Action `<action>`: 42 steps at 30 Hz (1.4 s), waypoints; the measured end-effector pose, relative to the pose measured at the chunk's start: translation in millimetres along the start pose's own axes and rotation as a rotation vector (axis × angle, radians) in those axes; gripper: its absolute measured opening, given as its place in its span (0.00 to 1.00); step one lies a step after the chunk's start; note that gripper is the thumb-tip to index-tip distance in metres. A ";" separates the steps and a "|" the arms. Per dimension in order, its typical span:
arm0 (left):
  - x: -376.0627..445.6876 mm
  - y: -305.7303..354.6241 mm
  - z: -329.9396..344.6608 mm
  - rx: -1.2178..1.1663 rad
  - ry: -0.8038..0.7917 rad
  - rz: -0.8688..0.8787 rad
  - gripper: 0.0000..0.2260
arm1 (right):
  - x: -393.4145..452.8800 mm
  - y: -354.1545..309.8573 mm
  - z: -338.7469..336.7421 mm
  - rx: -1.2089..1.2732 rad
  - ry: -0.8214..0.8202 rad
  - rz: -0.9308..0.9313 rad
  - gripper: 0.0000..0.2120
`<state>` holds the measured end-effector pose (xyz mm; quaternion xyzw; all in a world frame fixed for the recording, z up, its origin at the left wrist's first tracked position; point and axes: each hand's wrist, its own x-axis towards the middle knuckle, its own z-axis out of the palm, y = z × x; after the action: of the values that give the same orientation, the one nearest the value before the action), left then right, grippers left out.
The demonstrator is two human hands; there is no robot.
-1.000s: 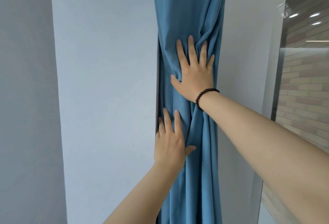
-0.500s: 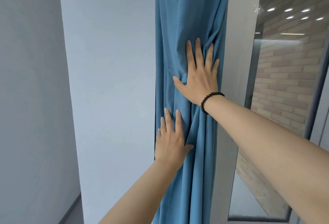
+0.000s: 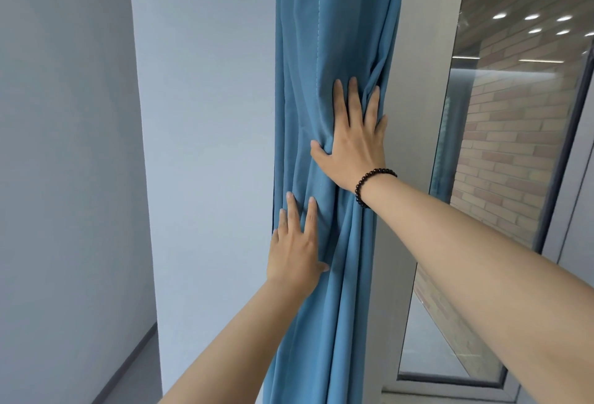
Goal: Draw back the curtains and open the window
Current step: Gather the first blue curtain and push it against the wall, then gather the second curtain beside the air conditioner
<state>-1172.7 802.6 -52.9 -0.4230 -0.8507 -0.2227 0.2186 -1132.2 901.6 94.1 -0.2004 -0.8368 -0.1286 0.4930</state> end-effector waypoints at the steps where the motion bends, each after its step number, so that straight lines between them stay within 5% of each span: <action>1: -3.7 2.0 -2.2 0.012 0.008 -0.023 0.52 | -2.1 0.5 -4.4 0.005 -0.010 -0.009 0.43; 12: -54.6 30.9 -30.1 0.086 0.053 -0.199 0.49 | -49.0 5.4 -43.4 0.200 -0.071 -0.095 0.41; 21: -144.2 41.7 -75.8 0.155 0.089 -0.370 0.48 | -105.9 -26.7 -68.7 0.037 0.200 -0.408 0.48; 27: -205.2 37.4 -115.2 0.170 0.102 -0.534 0.49 | -147.1 -75.1 -82.7 0.190 0.164 -0.587 0.37; 34: -280.3 19.3 -165.4 0.399 0.114 -0.784 0.45 | -182.0 -146.6 -112.8 0.676 0.096 -0.669 0.27; 42: -381.6 6.6 -223.9 0.493 0.182 -0.976 0.42 | -226.2 -243.4 -178.1 0.864 0.058 -0.797 0.17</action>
<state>-917.6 442.5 -85.2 0.1050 -0.9525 -0.1282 0.2554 -1008.9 565.1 -22.7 0.3523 -0.8104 0.0435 0.4661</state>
